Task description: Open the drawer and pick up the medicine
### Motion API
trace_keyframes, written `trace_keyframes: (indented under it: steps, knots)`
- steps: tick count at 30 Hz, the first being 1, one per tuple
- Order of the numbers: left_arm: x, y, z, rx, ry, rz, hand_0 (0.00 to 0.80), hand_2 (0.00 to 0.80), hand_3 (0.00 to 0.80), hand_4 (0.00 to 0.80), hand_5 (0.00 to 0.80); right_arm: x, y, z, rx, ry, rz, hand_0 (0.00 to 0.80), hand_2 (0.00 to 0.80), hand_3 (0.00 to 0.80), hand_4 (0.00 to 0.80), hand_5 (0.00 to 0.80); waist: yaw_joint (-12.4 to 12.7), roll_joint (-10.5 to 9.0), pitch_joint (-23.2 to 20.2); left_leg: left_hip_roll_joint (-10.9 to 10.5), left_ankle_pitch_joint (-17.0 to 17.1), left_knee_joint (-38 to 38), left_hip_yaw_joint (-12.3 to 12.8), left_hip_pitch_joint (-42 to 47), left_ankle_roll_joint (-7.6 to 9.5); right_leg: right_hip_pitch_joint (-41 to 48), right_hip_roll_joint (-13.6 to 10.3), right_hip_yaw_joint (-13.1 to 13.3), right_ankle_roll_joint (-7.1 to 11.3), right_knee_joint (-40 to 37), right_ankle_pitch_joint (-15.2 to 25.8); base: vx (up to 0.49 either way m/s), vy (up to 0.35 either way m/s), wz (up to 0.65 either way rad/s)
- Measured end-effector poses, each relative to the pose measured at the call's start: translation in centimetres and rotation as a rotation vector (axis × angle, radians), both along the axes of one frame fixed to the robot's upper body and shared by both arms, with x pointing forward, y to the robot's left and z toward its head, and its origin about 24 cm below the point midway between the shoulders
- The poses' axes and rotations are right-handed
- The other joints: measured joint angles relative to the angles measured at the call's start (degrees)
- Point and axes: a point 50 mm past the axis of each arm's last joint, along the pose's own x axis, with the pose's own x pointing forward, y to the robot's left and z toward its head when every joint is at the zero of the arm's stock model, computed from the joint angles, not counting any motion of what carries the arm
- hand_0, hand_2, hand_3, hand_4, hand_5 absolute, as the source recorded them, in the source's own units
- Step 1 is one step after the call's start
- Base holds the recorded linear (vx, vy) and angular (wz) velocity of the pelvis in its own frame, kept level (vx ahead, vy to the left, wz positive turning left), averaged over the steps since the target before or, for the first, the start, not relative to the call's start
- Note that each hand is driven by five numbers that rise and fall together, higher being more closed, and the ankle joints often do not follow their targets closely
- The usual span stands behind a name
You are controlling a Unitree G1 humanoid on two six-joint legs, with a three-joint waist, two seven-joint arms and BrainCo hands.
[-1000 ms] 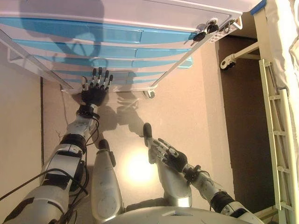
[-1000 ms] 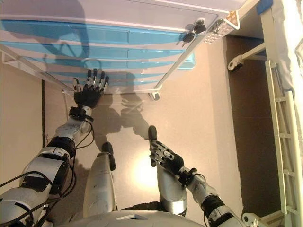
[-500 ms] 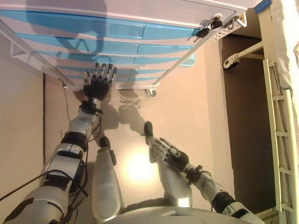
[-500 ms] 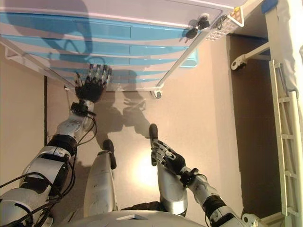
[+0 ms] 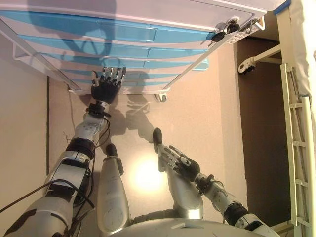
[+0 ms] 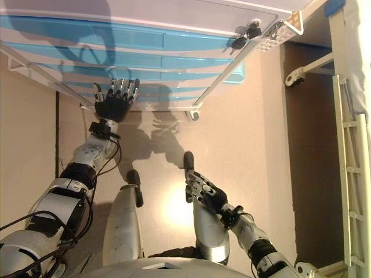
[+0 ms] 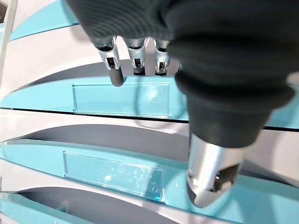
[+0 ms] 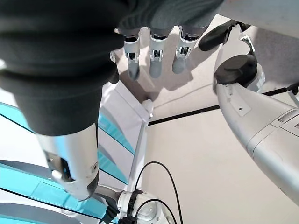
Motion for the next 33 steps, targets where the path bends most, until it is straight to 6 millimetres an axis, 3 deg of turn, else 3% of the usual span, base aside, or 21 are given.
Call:
trace_keyframes:
  steps: [1,18,33]
  knots:
    - [0.0,0.0,0.0,0.002,-0.001,0.005,0.800,0.800,0.800,0.800,0.800,0.0,0.0,0.0,0.000,-0.001,-0.001,0.000,0.000,0.000,0.000,0.000,0.0,0.01,0.0,-0.1,0.1,-0.2,0.1,0.2,0.01,0.0,-0.1,-0.1,0.00,0.0,0.0,0.000,0.000,0.00]
    - [-0.8,-0.1,-2.3,-0.061,0.097,0.057,0.800,0.800,0.800,0.800,0.800,0.1,-0.5,-0.1,-0.016,0.004,-0.016,0.000,0.000,0.000,0.000,0.000,0.7,1.36,0.9,-0.3,1.3,-5.4,0.4,6.0,-1.02,2.7,-0.7,-3.6,-1.86,0.8,-1.2,-0.004,0.002,-0.01]
    - [-6.8,-2.0,-10.1,-0.194,0.105,-0.026,0.800,0.800,0.800,0.800,0.800,0.4,-2.3,-0.1,-0.107,0.007,-0.038,0.000,0.000,0.000,0.000,0.000,3.5,4.01,2.5,-0.7,5.0,-10.8,-1.6,9.5,-2.18,4.9,-1.1,-6.6,-2.67,0.8,-2.3,0.003,0.007,0.08]
